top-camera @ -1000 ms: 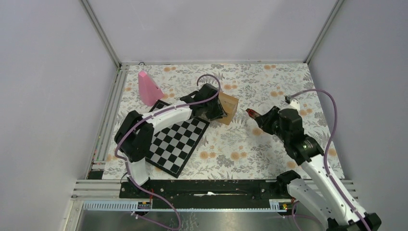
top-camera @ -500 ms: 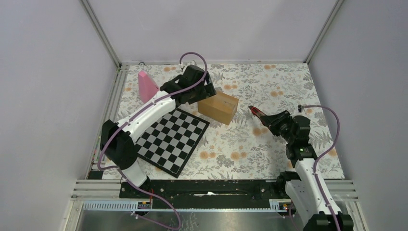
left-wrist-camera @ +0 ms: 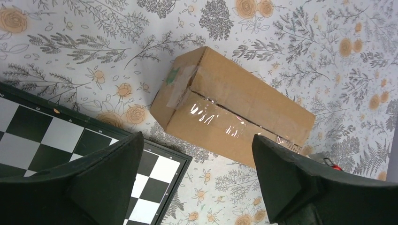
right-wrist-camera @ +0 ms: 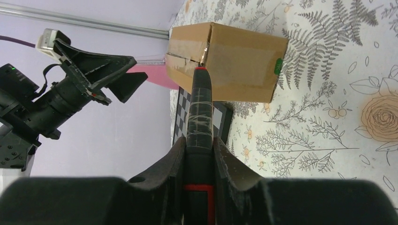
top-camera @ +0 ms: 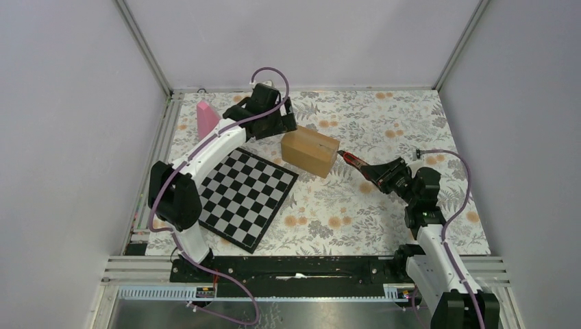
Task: Unpack the express box
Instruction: Cut the express box at the center of the board.
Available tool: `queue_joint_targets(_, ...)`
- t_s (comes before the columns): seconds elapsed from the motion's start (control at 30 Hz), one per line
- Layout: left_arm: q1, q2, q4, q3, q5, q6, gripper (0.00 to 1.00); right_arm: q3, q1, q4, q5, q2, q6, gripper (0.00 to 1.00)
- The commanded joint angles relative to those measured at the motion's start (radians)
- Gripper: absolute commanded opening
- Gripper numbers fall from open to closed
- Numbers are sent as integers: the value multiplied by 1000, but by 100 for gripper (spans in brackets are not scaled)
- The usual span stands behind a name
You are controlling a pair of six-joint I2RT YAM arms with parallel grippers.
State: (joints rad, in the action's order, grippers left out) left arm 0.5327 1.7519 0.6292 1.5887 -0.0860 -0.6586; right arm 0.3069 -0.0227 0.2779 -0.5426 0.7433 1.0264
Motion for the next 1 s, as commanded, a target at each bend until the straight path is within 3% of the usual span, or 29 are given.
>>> queue_joint_targets(0.0,-16,4,-97,4,72,47,94,-7,-3,133,-57,41,54,0)
queue_joint_targets(0.97,-45,30,-192,-71,148,42,94,-26,-3,222,-51,132,96,0)
